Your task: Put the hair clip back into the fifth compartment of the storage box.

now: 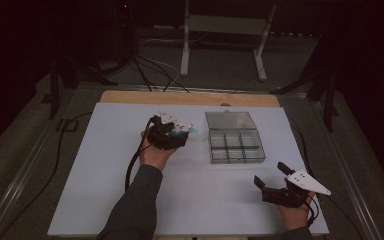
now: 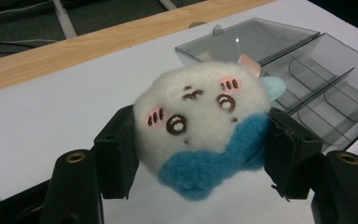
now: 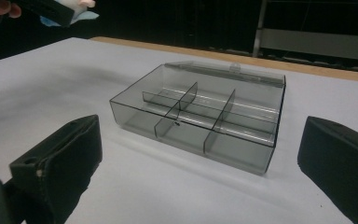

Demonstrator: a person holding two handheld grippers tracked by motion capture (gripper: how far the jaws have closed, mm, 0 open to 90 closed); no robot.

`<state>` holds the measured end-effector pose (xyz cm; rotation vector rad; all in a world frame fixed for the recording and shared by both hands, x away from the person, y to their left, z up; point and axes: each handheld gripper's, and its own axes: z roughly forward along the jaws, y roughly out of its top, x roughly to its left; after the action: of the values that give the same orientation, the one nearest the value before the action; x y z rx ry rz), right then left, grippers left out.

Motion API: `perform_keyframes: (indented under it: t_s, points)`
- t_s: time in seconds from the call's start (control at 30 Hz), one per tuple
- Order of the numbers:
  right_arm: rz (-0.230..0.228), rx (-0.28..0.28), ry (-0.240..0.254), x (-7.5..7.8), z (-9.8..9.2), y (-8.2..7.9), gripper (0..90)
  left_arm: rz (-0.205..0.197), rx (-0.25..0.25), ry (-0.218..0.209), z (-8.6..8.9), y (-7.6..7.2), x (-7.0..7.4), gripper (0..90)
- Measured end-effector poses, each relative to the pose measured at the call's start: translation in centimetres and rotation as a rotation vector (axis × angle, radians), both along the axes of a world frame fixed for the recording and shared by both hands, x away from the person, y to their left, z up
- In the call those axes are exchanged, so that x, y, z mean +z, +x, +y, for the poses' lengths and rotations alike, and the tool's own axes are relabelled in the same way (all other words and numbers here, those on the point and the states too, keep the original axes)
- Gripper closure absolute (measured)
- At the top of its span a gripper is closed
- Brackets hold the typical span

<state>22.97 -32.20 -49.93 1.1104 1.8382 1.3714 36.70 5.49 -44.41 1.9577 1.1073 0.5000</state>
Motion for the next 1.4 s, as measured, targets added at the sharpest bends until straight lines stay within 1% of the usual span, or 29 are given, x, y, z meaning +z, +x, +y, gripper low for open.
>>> perform_keyframes:
  t_s: [0.27,0.47,0.5,0.73,0.87,0.97,1.2,1.4]
  points:
    - [-0.003,0.002,0.000,0.0,0.0,0.0,0.0,0.008,-0.008,-0.003,-1.2,0.5,-0.2,36.3]
    - [-0.003,0.001,-0.003,0.0,0.1,0.1,0.0,0.022,-0.013,-0.034,-2.0,0.7,-0.2,36.3]
    - [-0.003,0.001,-0.003,0.0,0.1,0.1,0.0,0.022,-0.013,-0.034,-2.0,0.7,-0.2,36.3]
    - [-0.005,-0.002,0.000,0.0,0.1,0.1,0.0,0.023,-0.030,-0.037,-3.4,1.0,0.0,36.3]
    - [-0.005,0.000,-0.002,0.0,0.2,0.2,0.0,0.023,-0.031,-0.049,-4.0,1.1,0.0,36.2]
    - [-0.003,0.001,-0.001,0.0,0.4,0.2,0.0,0.027,-0.033,-0.049,-4.4,1.2,0.0,36.3]
    - [-0.004,0.004,-0.003,0.0,0.5,0.3,0.0,0.029,-0.044,-0.049,-5.3,1.3,0.2,36.3]
    - [-0.005,0.005,-0.003,0.0,0.5,0.3,0.0,0.023,-0.042,-0.060,-5.9,1.4,0.2,36.3]
